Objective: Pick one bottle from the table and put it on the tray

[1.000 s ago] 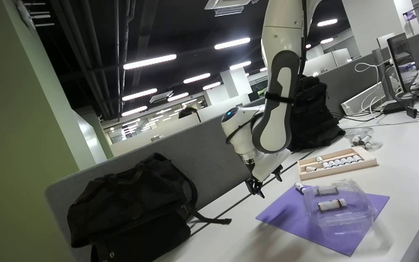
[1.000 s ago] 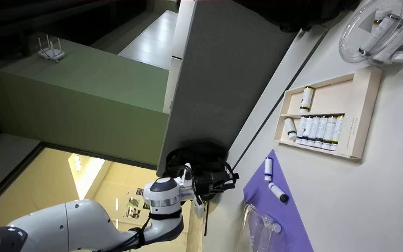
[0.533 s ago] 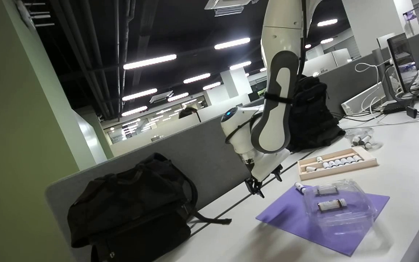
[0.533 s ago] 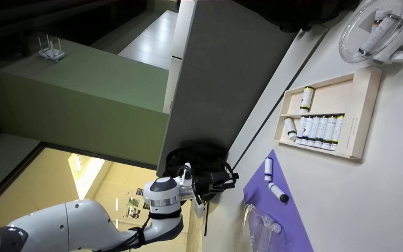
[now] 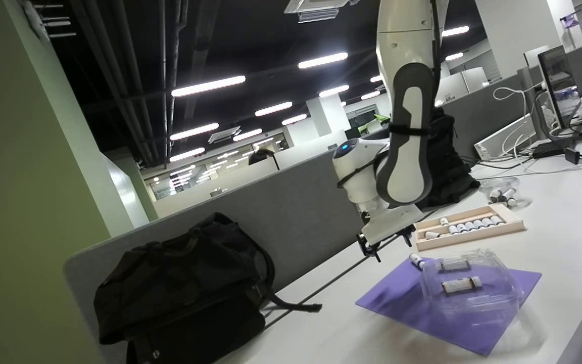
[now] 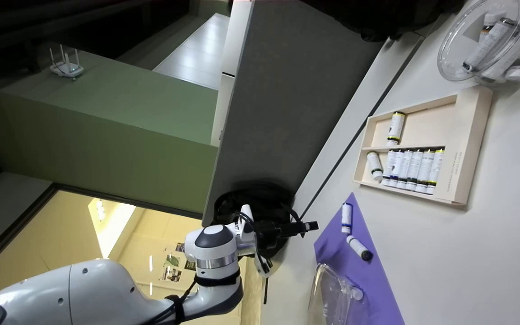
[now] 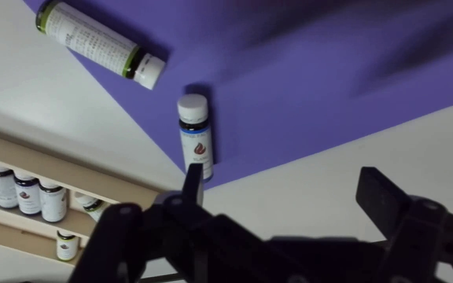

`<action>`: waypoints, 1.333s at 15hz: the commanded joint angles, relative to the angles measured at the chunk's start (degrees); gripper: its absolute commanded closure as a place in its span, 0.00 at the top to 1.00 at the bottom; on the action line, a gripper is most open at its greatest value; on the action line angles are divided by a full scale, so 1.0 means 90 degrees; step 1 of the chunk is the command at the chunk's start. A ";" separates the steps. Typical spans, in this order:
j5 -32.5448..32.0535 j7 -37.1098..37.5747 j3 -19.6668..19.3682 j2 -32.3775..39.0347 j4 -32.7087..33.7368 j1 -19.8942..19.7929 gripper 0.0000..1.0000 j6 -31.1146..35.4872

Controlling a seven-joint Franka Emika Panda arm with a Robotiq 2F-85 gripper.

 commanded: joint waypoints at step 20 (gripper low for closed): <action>0.3872 -0.1507 -0.1776 0.1390 -0.0705 0.1551 1.00 0.3669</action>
